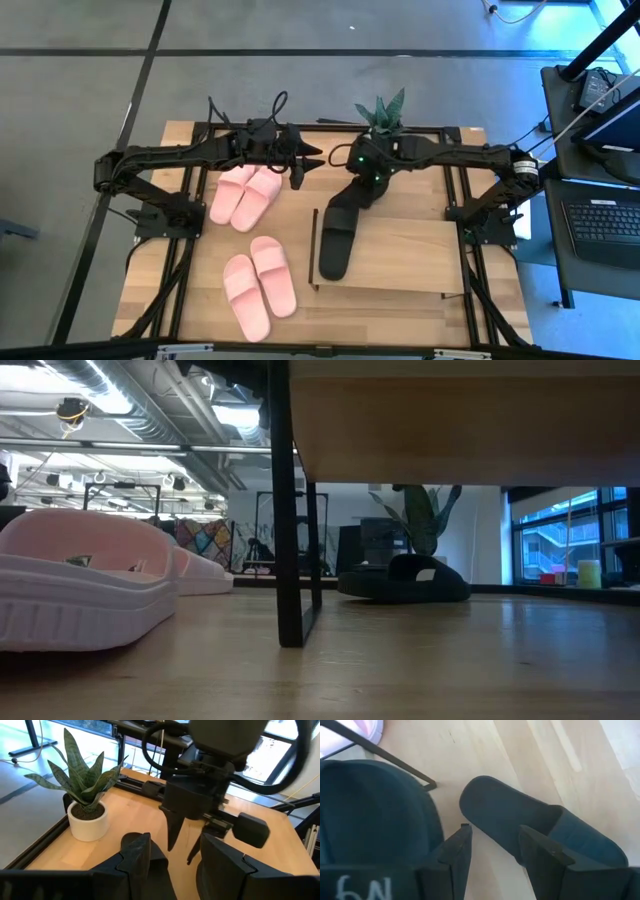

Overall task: Pick and place slides into the shelf
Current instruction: Put the left black slipper onto the shelf

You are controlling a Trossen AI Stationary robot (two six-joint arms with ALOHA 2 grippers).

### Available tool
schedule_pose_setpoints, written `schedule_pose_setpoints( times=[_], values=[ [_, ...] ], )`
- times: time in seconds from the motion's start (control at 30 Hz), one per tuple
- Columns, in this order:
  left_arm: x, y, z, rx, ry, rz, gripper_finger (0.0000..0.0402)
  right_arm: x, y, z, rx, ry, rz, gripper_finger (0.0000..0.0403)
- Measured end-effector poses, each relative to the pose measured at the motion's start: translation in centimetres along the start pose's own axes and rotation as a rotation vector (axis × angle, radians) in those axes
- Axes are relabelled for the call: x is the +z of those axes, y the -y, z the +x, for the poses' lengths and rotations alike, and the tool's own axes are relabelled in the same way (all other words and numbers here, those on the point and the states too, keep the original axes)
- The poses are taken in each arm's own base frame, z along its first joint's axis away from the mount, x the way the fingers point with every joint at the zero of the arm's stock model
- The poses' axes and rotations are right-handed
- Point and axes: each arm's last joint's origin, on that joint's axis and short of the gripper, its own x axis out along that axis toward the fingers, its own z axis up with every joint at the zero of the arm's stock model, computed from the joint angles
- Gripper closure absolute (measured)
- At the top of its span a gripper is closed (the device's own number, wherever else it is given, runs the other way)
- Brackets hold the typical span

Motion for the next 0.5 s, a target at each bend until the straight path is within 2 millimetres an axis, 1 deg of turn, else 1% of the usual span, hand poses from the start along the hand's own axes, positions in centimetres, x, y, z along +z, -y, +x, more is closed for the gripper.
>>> schedule_pose_setpoints(
  times=[0.5],
  values=[
    [0.0, 0.0, 0.0, 0.003, 0.000, 0.007, 0.0237, 0.0, -2.0, 0.1, 0.054, 0.033, -0.049, 0.0238]
  ],
)
